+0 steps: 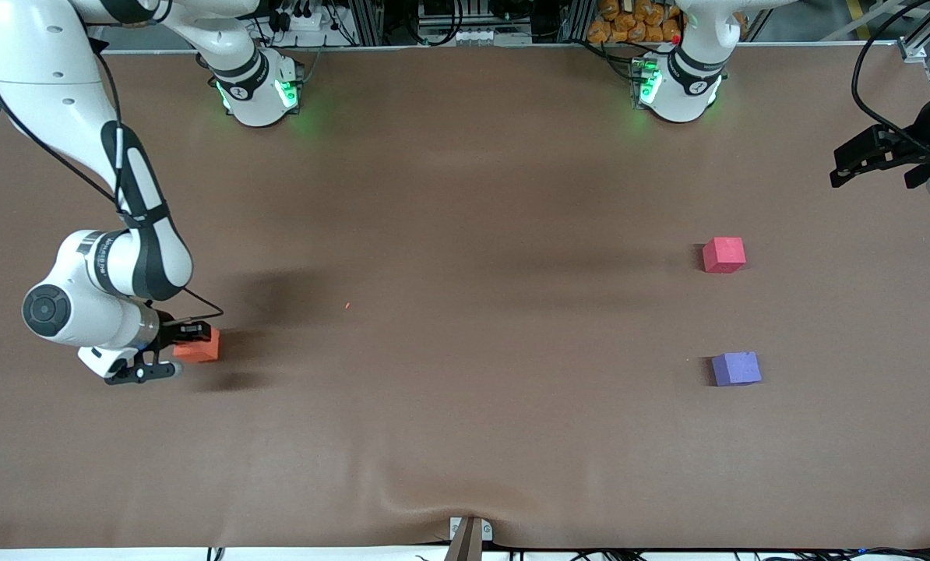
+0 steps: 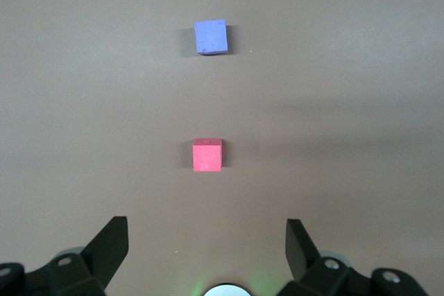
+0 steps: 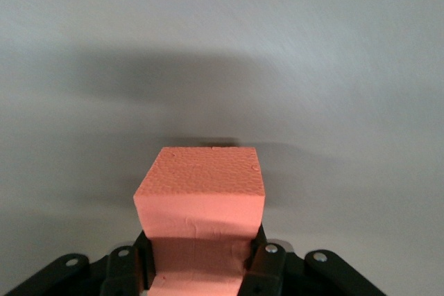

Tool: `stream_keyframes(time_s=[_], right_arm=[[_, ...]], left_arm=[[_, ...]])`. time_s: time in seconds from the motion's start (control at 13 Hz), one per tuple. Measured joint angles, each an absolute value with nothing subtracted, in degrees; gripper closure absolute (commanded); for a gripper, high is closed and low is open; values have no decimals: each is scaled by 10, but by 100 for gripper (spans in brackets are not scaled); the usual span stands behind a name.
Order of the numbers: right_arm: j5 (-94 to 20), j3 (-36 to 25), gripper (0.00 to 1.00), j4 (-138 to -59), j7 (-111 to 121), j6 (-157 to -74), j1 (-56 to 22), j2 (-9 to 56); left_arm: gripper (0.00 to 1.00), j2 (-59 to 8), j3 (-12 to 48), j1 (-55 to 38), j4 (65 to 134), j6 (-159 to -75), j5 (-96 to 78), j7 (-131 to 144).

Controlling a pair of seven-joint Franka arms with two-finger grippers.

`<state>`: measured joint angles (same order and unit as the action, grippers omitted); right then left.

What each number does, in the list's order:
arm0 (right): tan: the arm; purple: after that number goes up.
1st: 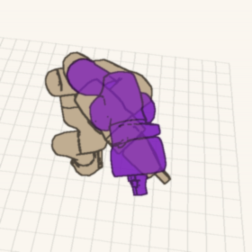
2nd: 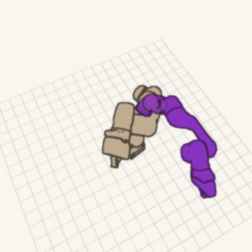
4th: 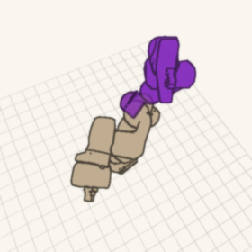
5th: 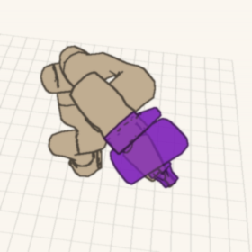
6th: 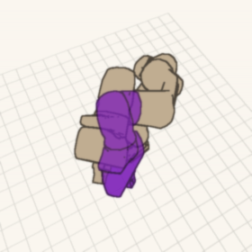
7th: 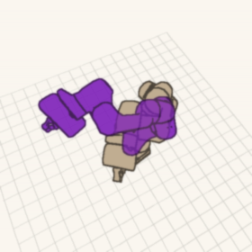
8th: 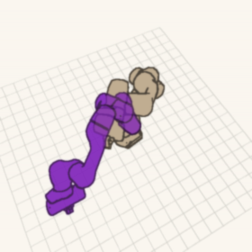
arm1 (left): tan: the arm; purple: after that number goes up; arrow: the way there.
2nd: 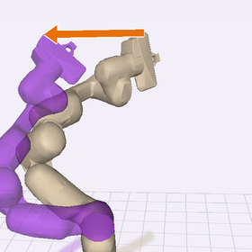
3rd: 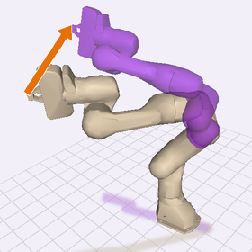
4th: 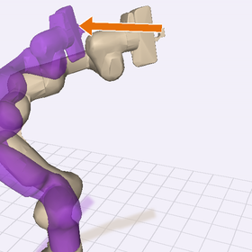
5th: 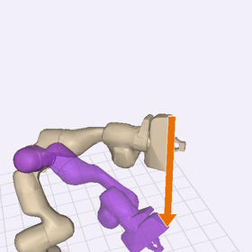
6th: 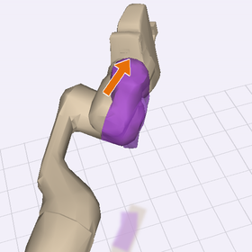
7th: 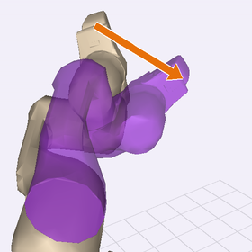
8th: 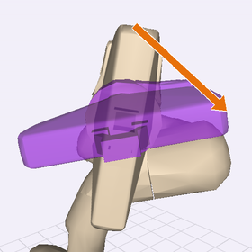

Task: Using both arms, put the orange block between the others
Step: 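Close the right gripper on the orange cube, then carry the orange cube with the right gripper toward the table middle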

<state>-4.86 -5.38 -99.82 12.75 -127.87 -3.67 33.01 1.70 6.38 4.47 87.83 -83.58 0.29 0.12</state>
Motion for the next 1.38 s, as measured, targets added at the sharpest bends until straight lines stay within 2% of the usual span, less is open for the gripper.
stream_keyframes(time_s=[0.38,0.77,1.15,1.38], right_arm=[[-93,-24,58,-975,44,-1271,-152,317],[-257,-17,56,-965,-112,-1275,-304,323],[-280,-16,55,-903,-213,-1288,-389,375],[-282,-16,51,-878,-304,-1361,-441,408]], left_arm=[[0,17,63,47,878,-836,3,1],[0,17,62,56,878,-836,3,-13],[0,17,63,56,877,-836,3,-13],[0,17,63,56,877,-836,3,-13]])
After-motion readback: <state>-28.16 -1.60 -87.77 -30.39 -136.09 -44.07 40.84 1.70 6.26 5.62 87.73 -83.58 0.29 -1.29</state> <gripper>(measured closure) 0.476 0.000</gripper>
